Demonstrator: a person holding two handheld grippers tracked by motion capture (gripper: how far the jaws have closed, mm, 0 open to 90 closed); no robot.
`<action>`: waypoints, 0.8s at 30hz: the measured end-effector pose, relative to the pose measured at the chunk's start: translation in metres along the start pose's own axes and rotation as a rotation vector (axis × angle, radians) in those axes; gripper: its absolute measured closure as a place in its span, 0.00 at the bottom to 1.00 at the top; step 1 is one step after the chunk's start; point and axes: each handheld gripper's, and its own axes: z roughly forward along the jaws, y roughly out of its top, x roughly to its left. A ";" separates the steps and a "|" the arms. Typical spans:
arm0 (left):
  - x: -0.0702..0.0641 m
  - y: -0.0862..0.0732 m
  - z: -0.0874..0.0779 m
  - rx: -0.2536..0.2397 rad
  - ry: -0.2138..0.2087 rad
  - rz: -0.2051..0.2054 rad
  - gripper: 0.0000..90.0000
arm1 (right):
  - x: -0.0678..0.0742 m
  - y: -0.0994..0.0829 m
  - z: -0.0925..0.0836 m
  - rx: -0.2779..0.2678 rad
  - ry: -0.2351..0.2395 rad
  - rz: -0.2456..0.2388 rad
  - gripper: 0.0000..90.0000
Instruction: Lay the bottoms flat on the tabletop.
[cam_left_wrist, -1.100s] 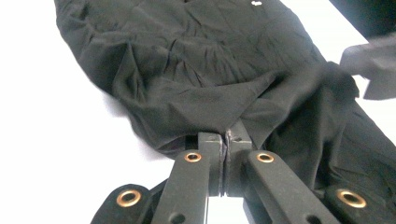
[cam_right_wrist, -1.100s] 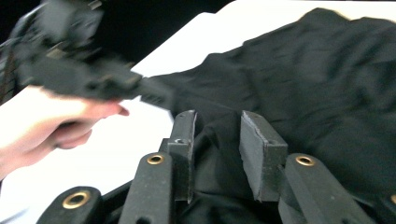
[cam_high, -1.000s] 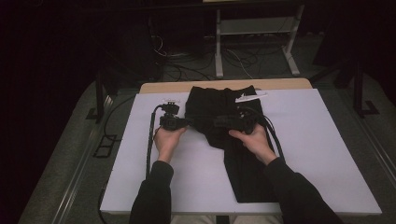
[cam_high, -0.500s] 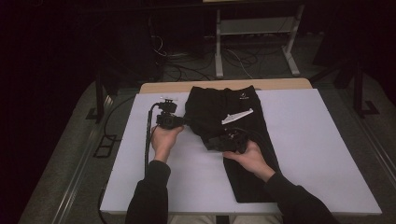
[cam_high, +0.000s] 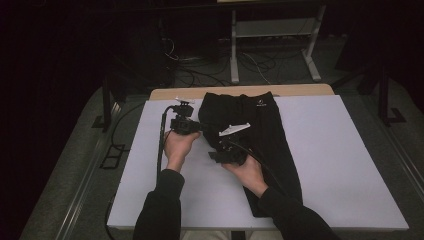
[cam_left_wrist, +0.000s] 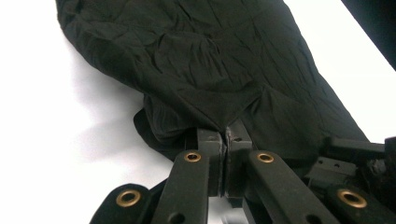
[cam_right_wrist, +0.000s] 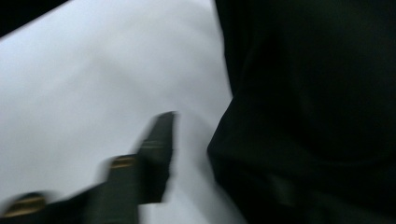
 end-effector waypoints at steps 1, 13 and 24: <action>0.000 0.000 0.001 0.000 -0.001 0.001 0.97 | 0.000 0.001 0.000 -0.010 -0.001 0.022 0.74; 0.007 0.001 -0.002 -0.046 -0.002 -0.018 0.96 | -0.010 0.027 -0.041 -0.045 0.158 0.014 0.98; 0.015 0.001 -0.011 -0.091 0.012 -0.032 0.87 | -0.026 0.071 -0.072 -0.085 0.151 -0.028 0.98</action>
